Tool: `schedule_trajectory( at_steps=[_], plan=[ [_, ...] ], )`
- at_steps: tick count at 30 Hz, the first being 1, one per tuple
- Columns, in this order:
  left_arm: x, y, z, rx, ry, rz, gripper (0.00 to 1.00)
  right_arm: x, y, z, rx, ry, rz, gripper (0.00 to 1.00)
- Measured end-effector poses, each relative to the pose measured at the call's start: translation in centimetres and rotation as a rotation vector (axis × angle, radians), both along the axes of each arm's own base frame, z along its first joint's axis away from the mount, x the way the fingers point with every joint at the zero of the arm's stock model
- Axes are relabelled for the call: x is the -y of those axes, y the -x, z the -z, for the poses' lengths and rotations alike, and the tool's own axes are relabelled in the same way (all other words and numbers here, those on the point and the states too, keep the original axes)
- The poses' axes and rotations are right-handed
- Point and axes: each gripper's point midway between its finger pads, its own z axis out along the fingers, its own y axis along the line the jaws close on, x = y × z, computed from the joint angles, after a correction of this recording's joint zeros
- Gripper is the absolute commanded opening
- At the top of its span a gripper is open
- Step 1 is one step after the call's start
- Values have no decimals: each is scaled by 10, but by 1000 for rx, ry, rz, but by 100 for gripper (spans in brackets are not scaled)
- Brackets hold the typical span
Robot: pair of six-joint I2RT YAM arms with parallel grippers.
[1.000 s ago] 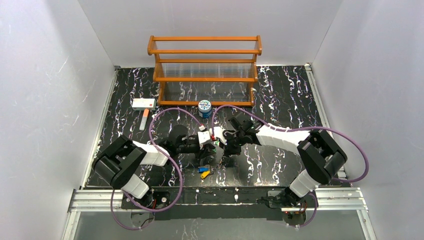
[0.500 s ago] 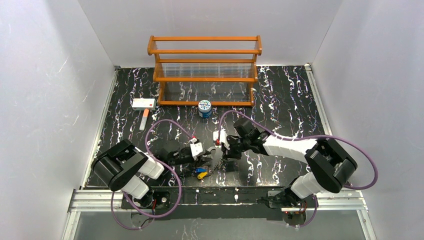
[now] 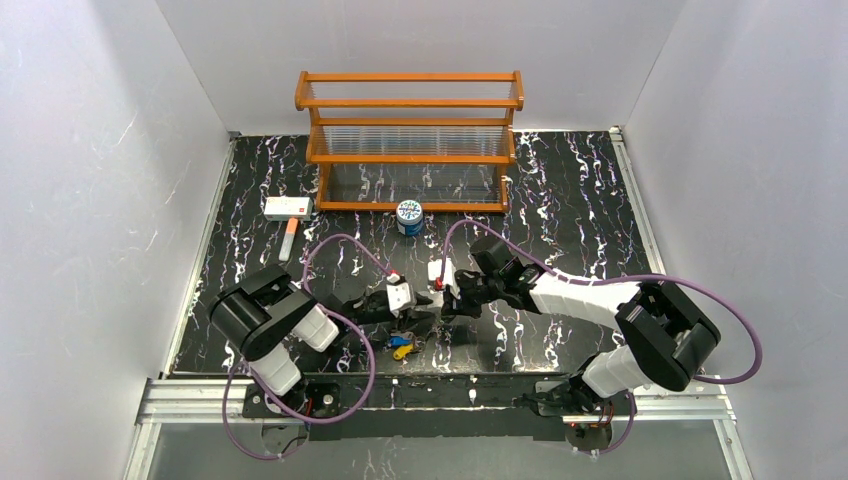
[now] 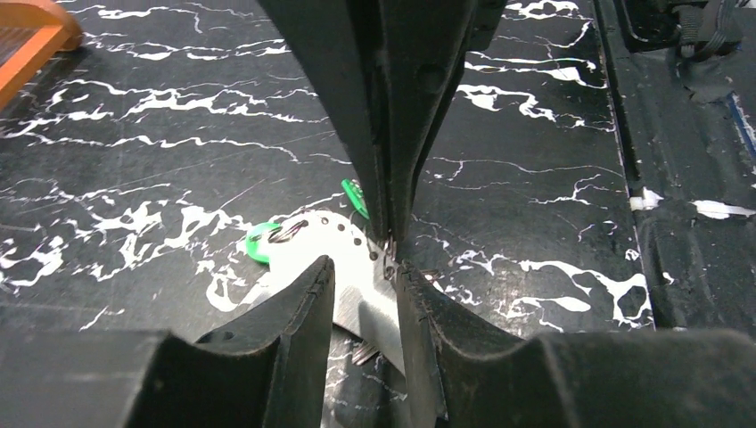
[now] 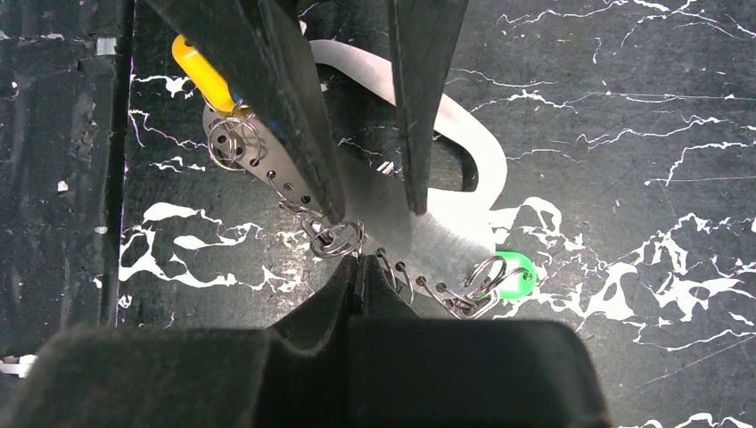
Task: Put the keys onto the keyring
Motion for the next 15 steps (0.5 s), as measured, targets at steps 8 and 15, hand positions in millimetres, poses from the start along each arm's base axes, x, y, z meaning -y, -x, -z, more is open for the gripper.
schedule_trajectory(
  at_steps=[8,15],
  plan=[
    [14,6,10,-27,-12,53,15,0,1,0,-4,-3,-3,1],
    [14,5,14,-33,-20,45,8,0,1,0,-4,-2,-3,1]
  ],
)
